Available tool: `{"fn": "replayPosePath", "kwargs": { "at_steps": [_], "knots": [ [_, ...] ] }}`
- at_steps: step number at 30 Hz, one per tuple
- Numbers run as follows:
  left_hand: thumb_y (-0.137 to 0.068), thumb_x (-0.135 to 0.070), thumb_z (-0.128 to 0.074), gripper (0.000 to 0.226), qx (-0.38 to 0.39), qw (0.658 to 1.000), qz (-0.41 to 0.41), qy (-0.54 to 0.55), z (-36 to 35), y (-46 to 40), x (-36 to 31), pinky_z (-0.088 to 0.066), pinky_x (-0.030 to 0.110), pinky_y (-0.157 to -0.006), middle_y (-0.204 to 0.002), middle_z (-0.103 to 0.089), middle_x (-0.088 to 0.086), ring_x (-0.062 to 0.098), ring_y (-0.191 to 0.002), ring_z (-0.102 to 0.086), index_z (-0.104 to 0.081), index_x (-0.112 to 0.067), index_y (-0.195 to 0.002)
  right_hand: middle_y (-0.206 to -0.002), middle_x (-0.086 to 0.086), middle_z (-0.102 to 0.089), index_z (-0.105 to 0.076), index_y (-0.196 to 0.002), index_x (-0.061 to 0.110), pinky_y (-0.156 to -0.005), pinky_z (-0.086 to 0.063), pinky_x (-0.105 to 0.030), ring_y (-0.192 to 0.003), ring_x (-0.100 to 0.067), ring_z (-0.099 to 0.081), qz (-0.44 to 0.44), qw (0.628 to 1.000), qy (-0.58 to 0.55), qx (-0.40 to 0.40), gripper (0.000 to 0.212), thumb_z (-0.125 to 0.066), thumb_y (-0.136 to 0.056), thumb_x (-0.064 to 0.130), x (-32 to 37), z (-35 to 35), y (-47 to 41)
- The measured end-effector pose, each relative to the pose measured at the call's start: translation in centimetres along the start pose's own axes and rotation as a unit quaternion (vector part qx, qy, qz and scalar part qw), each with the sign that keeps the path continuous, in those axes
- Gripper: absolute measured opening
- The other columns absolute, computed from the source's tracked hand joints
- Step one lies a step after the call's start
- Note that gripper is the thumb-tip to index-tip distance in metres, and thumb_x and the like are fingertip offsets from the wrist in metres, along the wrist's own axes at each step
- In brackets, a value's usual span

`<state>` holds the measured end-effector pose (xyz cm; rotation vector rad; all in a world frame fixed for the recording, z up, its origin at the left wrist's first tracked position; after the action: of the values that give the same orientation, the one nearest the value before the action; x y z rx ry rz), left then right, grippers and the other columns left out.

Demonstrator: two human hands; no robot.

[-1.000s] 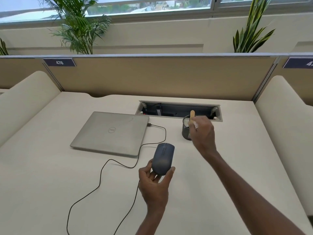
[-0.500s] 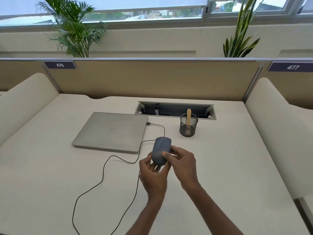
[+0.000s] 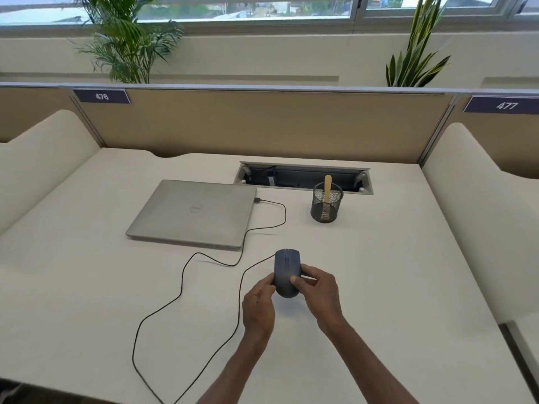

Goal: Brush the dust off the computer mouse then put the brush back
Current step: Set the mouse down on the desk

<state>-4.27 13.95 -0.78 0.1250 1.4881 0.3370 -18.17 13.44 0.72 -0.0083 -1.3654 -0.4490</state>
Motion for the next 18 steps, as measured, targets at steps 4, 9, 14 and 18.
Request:
{"fn": "replayPosePath", "kwargs": {
  "at_steps": [4,9,14,18],
  "knots": [
    [-0.097,-0.008,-0.047,0.040,0.022,0.999,0.023,-0.028,0.4,0.0,1.2,-0.051,0.027,-0.091,-0.111,-0.076,-0.015,0.004,-0.109,-0.066,-0.077,-0.031,-0.111,-0.108,0.004,-0.075,-0.073,-0.117,0.013,-0.080,-0.056,-0.025,-0.093,-0.013,-0.073,-0.017,1.000,0.016,0.004,0.032,-0.071,-0.085,0.006,-1.2,-0.4,0.2],
    [-0.096,-0.007,-0.045,0.045,0.050,0.995,0.035,-0.072,1.0,-0.4,2.6,-0.054,0.035,-0.095,-0.108,-0.077,-0.016,0.007,-0.107,-0.068,-0.076,-0.032,-0.114,-0.092,0.009,-0.077,-0.075,-0.095,0.020,-0.078,-0.057,-0.027,-0.087,-0.009,-0.073,-0.037,0.999,0.037,0.007,0.020,-0.068,-0.084,0.005,-1.9,-0.9,0.6],
    [-0.095,-0.005,-0.045,0.046,0.061,0.993,0.035,-0.093,1.4,-0.5,3.4,-0.052,0.032,-0.091,-0.109,-0.076,-0.015,0.008,-0.106,-0.068,-0.075,-0.032,-0.118,-0.092,0.003,-0.076,-0.075,-0.100,0.012,-0.078,-0.056,-0.029,-0.088,-0.012,-0.072,-0.037,0.996,0.076,0.007,0.017,-0.065,-0.087,0.008,-2.8,-1.5,0.8],
    [-0.097,-0.005,-0.043,0.045,0.070,0.990,0.033,-0.114,1.6,-0.9,3.7,-0.050,0.023,-0.086,-0.111,-0.076,-0.011,0.009,-0.107,-0.067,-0.074,-0.028,-0.121,-0.091,-0.001,-0.076,-0.073,-0.098,0.007,-0.076,-0.055,-0.032,-0.086,-0.016,-0.072,-0.043,0.995,0.090,0.006,0.014,-0.065,-0.087,0.008,-3.2,-2.0,0.9]
  ]
}}
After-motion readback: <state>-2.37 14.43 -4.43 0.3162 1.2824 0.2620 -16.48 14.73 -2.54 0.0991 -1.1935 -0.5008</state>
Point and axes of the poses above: each hand's wrist, its own y-axis away from the middle knuckle, its own z-axis out of the back of the hand, x = y × z, the point moved 2 cm from there along -y, towards the middle knuckle
